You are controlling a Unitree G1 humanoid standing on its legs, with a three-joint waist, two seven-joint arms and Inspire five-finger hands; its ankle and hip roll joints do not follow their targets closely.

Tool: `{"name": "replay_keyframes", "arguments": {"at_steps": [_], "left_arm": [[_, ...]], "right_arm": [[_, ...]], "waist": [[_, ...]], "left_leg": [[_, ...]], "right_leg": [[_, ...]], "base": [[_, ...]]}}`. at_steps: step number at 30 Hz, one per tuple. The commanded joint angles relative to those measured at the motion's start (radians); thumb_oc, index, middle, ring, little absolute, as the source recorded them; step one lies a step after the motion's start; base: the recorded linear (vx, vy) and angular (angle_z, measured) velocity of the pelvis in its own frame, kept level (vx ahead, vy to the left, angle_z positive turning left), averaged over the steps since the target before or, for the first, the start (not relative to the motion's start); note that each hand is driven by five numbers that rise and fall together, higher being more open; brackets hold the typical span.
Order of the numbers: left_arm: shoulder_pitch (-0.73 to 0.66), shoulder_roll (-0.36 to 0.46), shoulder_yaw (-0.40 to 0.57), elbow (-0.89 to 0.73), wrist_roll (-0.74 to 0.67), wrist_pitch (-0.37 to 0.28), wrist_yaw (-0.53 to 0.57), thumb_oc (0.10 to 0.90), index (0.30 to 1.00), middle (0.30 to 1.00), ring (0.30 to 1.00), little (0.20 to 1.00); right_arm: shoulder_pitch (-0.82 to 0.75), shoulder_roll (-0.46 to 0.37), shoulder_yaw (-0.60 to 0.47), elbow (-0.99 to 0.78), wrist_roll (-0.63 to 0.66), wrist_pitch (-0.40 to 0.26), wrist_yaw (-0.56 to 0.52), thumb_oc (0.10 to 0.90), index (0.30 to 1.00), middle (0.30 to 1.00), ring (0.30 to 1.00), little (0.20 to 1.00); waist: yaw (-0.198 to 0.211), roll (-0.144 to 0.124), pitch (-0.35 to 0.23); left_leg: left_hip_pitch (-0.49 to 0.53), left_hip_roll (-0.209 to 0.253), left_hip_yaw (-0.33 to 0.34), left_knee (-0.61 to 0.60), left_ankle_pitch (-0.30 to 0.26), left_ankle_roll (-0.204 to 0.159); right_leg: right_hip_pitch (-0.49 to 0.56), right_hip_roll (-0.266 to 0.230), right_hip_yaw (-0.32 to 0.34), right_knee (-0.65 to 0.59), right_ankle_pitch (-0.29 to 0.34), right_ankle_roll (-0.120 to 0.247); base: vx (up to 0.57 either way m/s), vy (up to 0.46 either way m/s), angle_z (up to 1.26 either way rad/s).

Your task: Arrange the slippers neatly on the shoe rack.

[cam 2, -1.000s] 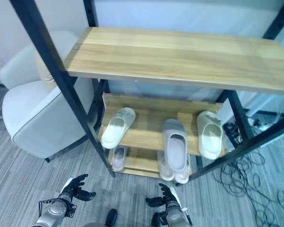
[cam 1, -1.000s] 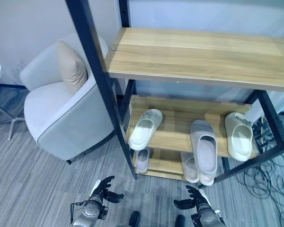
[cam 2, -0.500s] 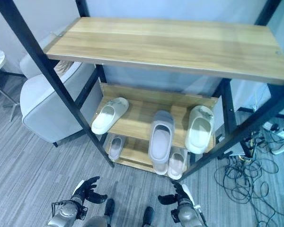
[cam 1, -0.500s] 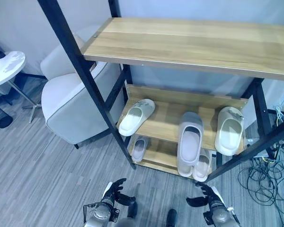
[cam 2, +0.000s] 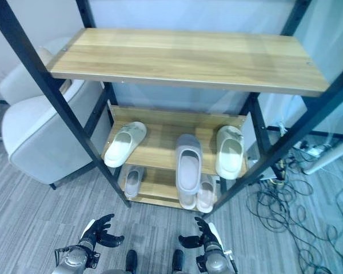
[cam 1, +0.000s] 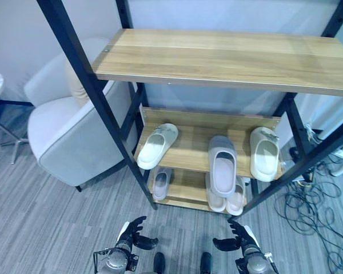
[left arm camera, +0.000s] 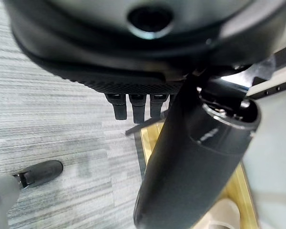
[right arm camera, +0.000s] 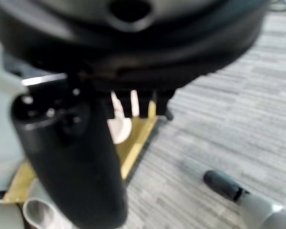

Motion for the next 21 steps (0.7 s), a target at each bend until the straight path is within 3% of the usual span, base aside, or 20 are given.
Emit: {"name": "replay_keyframes", "arguments": {"at_steps": [1, 3, 5, 14, 21], "left_arm": [[-0.072, 0.016, -0.004, -0.029, 0.002, -0.062, 0.006, 0.800, 0.900, 0.900, 0.900, 0.900], [-0.064, 0.033, 0.007, -0.055, -0.004, -0.065, 0.005, 0.800, 0.900, 0.900, 0.900, 0.900], [-0.030, 0.037, 0.023, -0.075, -0.003, -0.064, 0.008, 0.800, 0.900, 0.900, 0.900, 0.900], [0.016, 0.032, 0.023, -0.114, 0.007, -0.047, -0.015, 0.800, 0.900, 0.900, 0.900, 0.900], [0.011, 0.039, 0.000, -0.112, 0.030, -0.044, -0.040, 0.800, 0.900, 0.900, 0.900, 0.900]], "right_arm": [[-0.045, -0.044, 0.004, -0.041, -0.027, -0.040, -0.007, 0.800, 0.900, 0.900, 0.900, 0.900], [-0.051, -0.049, 0.008, -0.075, -0.030, -0.044, -0.012, 0.800, 0.900, 0.900, 0.900, 0.900], [-0.029, -0.045, 0.009, -0.135, -0.048, -0.037, 0.000, 0.800, 0.900, 0.900, 0.900, 0.900], [0.049, -0.036, 0.036, -0.283, 0.017, -0.031, 0.093, 0.800, 0.900, 0.900, 0.900, 0.900], [0.008, -0.017, 0.116, -0.242, 0.108, -0.032, 0.167, 0.800, 0.900, 0.900, 0.900, 0.900]], "waist": [[0.042, 0.040, -0.027], [0.055, 0.044, -0.022], [0.069, 0.031, -0.033], [0.067, 0.032, -0.081], [0.088, 0.030, -0.084]], "left_leg": [[-0.041, -0.013, -0.047, 0.003, -0.025, -0.033], [-0.049, -0.006, -0.040, 0.003, -0.022, -0.024], [-0.040, -0.010, -0.034, 0.003, -0.026, -0.019], [0.003, 0.002, -0.050, 0.003, -0.039, -0.025], [0.012, 0.003, -0.064, 0.003, -0.040, -0.030]], "right_leg": [[-0.044, -0.037, -0.039, 0.006, -0.011, 0.109], [-0.045, -0.035, -0.040, 0.031, -0.029, 0.102], [-0.022, -0.033, -0.028, 0.009, -0.047, 0.086], [0.044, -0.025, -0.038, 0.006, -0.079, 0.087], [0.061, -0.026, -0.060, 0.006, -0.090, 0.085]], "base": [[-0.09, -0.007, -0.52], [-0.11, -0.011, -0.43], [0.02, -0.022, -0.39], [0.06, -0.038, 0.02], [0.02, -0.009, 0.09]]}}
